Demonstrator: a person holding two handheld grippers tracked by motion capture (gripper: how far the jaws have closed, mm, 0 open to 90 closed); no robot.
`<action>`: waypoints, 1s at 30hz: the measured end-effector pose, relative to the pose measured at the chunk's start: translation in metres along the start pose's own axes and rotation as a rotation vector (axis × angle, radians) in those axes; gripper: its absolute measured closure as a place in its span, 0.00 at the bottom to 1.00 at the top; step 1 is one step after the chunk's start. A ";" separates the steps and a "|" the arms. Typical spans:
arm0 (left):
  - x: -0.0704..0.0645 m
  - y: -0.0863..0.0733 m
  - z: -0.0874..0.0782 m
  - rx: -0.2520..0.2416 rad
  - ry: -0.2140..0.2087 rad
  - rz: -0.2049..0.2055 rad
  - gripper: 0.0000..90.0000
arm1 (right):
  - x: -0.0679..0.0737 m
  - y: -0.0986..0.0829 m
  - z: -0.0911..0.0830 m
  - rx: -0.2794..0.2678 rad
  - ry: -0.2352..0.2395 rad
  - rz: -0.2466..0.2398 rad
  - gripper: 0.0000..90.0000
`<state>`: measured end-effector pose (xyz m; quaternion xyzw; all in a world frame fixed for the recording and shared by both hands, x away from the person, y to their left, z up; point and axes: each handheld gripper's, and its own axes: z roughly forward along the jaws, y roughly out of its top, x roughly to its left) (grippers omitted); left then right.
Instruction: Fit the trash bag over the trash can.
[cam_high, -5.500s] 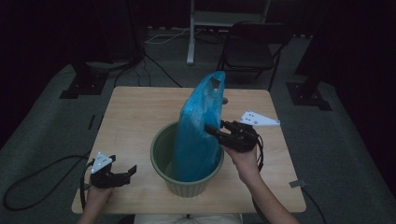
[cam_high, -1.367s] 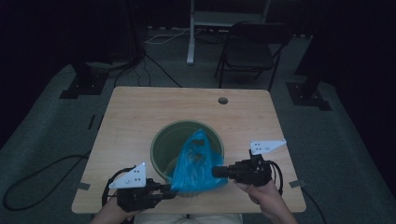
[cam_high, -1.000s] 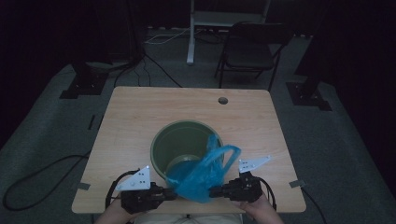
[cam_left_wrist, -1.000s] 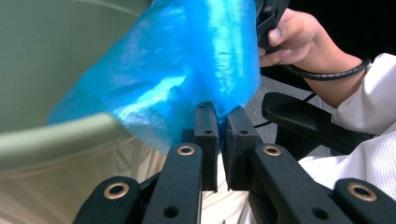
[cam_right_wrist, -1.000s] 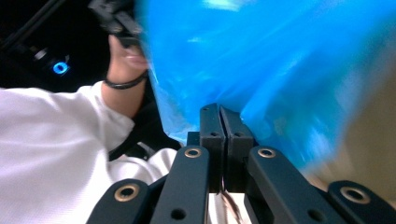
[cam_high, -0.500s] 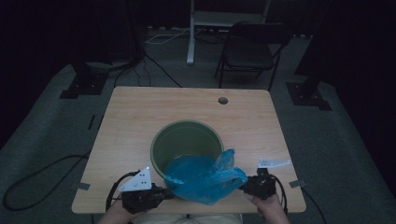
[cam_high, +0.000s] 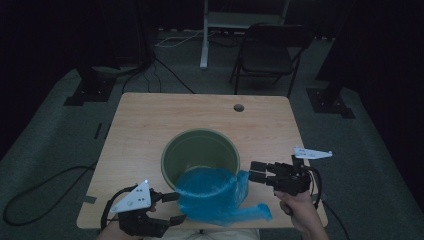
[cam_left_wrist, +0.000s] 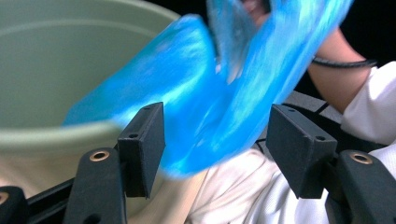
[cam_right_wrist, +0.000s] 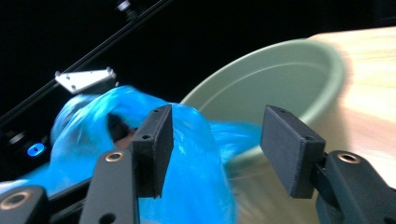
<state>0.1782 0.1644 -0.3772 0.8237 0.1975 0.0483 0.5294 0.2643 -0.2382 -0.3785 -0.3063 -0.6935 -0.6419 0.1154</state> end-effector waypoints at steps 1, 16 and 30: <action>-0.006 0.004 0.003 0.001 -0.014 0.024 0.42 | 0.002 -0.001 0.003 0.010 0.008 -0.010 0.49; -0.008 0.032 0.030 -0.006 -0.114 0.039 0.41 | 0.009 0.030 0.043 0.073 -0.047 -0.149 1.00; 0.005 0.045 0.042 -0.032 -0.079 0.029 0.60 | -0.007 0.090 0.070 -0.009 -0.142 -0.147 1.00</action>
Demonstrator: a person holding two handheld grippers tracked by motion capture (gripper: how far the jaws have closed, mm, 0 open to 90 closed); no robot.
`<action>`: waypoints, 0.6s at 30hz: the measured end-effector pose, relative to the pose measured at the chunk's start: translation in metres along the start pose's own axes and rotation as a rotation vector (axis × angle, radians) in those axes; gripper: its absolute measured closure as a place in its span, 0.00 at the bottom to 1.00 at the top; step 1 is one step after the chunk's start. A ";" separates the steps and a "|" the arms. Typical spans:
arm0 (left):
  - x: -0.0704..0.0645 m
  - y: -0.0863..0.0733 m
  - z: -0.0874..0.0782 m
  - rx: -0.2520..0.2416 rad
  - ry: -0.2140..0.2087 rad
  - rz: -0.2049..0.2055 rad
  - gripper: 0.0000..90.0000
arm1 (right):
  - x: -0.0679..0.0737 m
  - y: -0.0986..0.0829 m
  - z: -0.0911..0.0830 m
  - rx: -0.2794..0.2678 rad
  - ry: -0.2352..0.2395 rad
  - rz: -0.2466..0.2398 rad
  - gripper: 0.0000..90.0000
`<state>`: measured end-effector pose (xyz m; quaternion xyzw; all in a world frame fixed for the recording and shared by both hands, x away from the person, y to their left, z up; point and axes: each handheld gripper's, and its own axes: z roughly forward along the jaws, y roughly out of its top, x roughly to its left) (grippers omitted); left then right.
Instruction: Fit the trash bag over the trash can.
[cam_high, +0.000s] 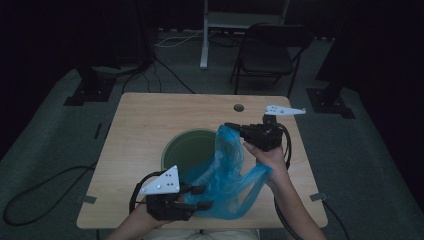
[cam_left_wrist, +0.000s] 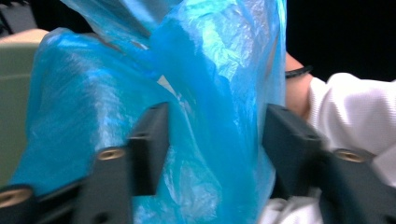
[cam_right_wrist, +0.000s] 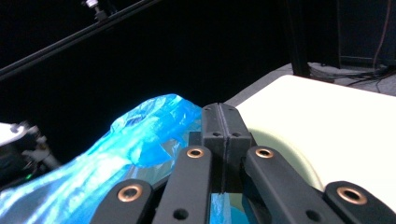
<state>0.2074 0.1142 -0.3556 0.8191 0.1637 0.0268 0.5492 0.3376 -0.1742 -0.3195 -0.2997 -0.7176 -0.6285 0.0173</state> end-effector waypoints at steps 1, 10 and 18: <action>0.000 0.000 -0.001 -0.001 0.018 0.009 0.84 | -0.009 0.009 0.001 -0.010 -0.042 0.011 1.00; 0.024 0.004 -0.032 -0.065 0.129 -0.023 0.98 | -0.043 0.036 0.006 -0.024 -0.118 0.073 1.00; 0.065 -0.011 -0.066 -0.144 0.241 -0.131 0.98 | -0.087 0.043 0.021 0.006 -0.215 0.163 1.00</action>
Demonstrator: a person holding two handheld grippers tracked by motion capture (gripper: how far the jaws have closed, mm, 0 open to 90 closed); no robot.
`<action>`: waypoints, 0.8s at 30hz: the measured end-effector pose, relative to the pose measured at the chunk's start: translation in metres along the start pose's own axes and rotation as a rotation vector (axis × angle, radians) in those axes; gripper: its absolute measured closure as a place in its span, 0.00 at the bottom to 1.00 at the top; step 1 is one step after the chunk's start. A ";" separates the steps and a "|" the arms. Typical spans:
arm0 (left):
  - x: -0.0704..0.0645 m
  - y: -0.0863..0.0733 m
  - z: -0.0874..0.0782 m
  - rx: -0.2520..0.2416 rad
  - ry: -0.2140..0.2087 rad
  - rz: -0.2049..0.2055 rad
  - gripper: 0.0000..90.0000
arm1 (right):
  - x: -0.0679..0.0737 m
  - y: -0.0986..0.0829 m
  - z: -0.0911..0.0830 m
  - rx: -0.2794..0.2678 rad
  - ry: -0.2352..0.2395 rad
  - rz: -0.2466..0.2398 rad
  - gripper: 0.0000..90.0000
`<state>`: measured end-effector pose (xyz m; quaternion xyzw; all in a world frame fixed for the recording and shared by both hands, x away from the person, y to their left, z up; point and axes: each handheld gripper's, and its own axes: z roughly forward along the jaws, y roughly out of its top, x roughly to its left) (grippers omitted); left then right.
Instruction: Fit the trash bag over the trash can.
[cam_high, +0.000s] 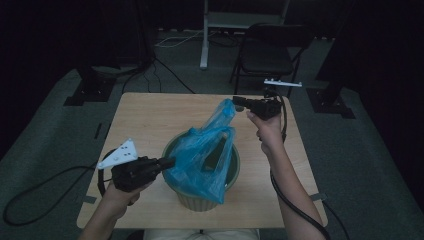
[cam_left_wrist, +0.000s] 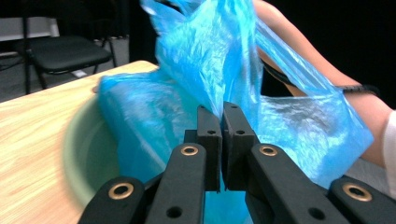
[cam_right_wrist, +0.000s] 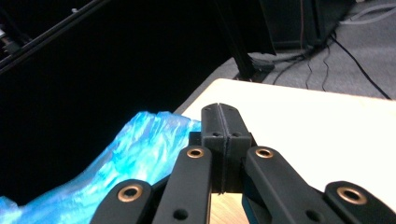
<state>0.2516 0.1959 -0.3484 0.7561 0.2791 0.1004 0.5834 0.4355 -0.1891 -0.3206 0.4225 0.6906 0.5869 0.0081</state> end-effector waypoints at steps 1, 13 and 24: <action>0.004 -0.002 -0.002 0.001 0.026 -0.008 1.00 | -0.005 -0.002 0.001 0.003 -0.001 0.018 1.00; 0.067 -0.038 0.000 0.024 0.070 -0.224 1.00 | -0.037 -0.039 0.011 0.108 -0.011 0.074 1.00; 0.069 -0.035 0.002 -0.028 0.021 -0.234 1.00 | -0.038 -0.041 0.003 0.079 0.006 0.100 0.74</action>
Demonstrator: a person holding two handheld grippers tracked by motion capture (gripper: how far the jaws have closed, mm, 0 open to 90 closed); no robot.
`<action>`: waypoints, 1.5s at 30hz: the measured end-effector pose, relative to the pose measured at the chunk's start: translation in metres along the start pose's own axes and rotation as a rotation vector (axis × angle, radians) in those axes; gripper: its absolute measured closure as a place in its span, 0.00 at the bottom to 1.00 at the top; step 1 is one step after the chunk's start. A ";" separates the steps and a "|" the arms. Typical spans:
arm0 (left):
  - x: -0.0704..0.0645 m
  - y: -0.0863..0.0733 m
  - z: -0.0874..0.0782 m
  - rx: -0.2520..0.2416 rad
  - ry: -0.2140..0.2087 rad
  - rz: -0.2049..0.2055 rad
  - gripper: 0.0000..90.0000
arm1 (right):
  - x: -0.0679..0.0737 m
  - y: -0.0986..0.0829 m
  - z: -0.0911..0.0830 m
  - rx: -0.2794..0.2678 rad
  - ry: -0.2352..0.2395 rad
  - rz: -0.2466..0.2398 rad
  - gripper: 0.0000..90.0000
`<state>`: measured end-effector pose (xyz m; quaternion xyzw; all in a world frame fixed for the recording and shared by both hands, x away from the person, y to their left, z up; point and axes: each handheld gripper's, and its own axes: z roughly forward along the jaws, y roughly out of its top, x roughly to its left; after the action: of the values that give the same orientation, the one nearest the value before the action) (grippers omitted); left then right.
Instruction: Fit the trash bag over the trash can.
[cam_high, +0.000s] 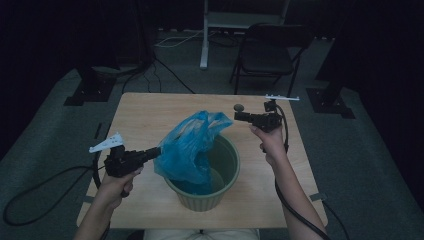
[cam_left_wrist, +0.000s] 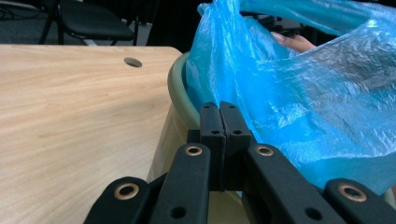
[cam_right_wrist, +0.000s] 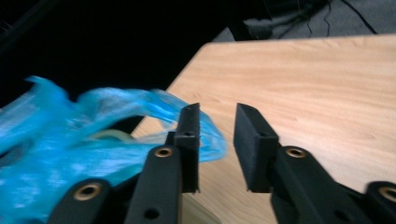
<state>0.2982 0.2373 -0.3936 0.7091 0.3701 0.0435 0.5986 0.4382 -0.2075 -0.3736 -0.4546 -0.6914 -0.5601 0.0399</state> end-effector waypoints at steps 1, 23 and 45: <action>-0.001 0.001 0.000 -0.002 -0.007 -0.001 1.00 | 0.009 0.001 -0.004 -0.010 0.022 -0.010 0.70; -0.046 0.020 0.021 0.025 -0.090 0.151 1.00 | 0.105 -0.033 0.030 0.179 0.383 -0.142 0.47; -0.038 0.012 -0.007 0.016 -0.042 0.181 1.00 | 0.092 -0.034 -0.009 0.124 0.351 -0.236 1.00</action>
<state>0.2735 0.2208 -0.3665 0.7453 0.2921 0.0794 0.5941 0.3578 -0.1598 -0.3434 -0.2626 -0.7553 -0.5880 0.1217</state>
